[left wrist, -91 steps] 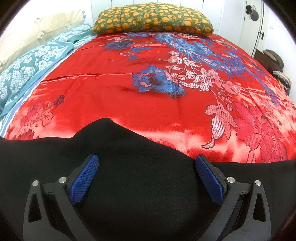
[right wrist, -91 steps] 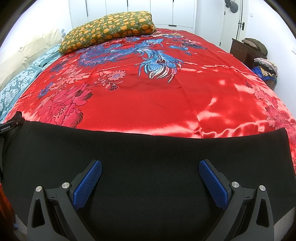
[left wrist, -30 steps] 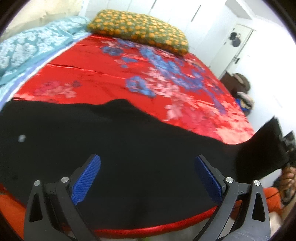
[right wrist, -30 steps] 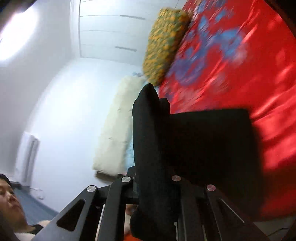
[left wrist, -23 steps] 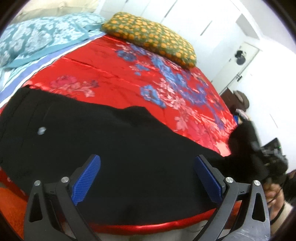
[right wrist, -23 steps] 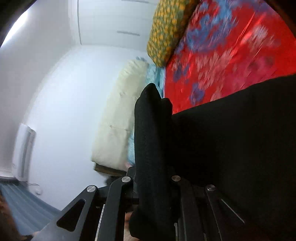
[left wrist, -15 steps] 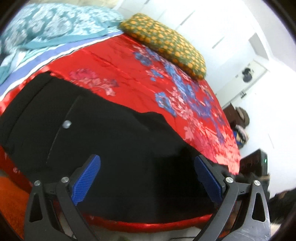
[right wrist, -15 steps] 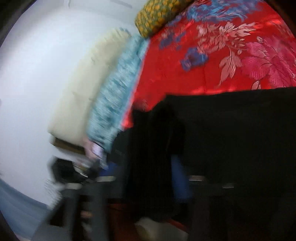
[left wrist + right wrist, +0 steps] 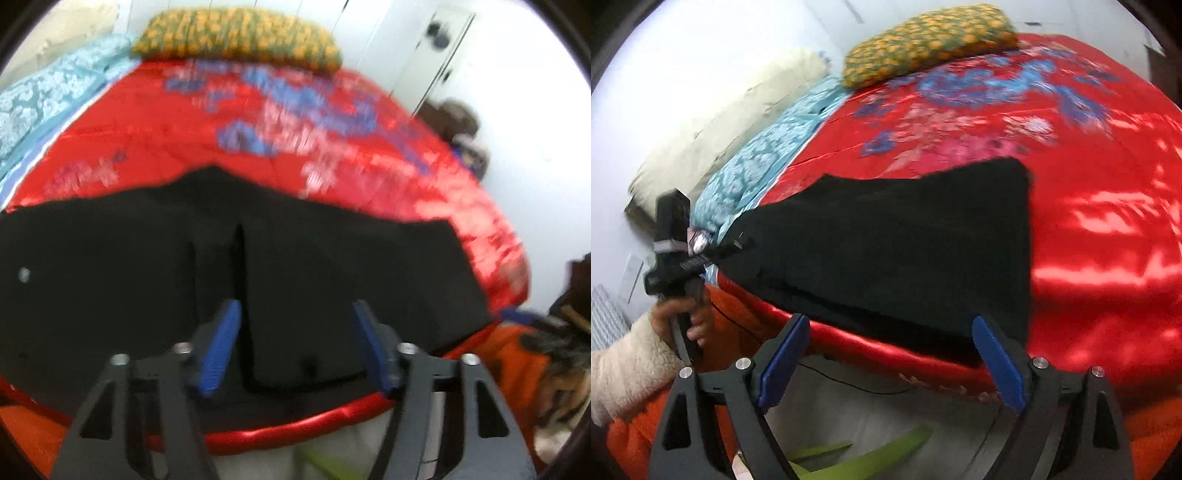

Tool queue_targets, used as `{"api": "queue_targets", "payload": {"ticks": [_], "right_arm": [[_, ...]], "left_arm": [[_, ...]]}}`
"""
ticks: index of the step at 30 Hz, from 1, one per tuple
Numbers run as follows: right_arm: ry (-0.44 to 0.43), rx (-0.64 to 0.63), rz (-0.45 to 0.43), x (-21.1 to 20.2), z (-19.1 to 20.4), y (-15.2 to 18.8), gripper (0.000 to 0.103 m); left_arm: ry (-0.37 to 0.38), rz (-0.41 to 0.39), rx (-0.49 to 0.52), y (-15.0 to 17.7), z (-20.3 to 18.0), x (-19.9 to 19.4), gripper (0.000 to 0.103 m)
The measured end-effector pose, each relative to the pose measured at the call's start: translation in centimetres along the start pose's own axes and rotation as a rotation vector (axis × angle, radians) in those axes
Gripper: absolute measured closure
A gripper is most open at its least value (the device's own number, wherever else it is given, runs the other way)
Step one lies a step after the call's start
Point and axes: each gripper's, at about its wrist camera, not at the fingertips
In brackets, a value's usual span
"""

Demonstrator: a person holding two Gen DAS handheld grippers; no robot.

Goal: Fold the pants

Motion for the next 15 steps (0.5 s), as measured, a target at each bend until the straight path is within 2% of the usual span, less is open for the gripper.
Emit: {"api": "queue_targets", "payload": {"ticks": [2, 3, 6, 8, 11, 14, 15], "right_arm": [[0.008, -0.008, -0.055, -1.6, -0.7, -0.3, 0.014], [0.029, -0.033, -0.074, -1.8, -0.6, -0.5, 0.014], [0.083, -0.072, -0.080, -2.2, -0.7, -0.5, 0.014], [0.112, -0.058, -0.079, -2.3, -1.2, -0.5, 0.014], [0.133, 0.021, -0.103, -2.5, -2.7, -0.9, 0.014], [0.150, 0.092, -0.106, -1.9, -4.3, -1.1, 0.014], [0.163, 0.101, -0.096, -1.6, -4.7, -1.2, 0.014]], "left_arm": [[-0.008, 0.060, -0.059, 0.0, 0.8, 2.1, 0.081], [-0.011, 0.075, -0.086, 0.0, 1.2, 2.7, 0.093], [0.020, 0.040, -0.110, 0.2, 1.2, 1.6, 0.095], [-0.011, -0.006, -0.080, 0.3, 0.9, -0.2, 0.095], [-0.041, -0.050, -0.102, 0.9, 2.5, -2.4, 0.093], [-0.084, 0.020, -0.105, 1.1, 3.2, -1.2, 0.085], [-0.094, 0.033, -0.110, 1.3, 3.3, -1.0, 0.072]]}}
Point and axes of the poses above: each gripper's, at about its wrist camera, not at the fingertips, and x roughly the way its jaws point, z to its left, y to its underside, and after that the axes turned 3 degrees about x, right-handed
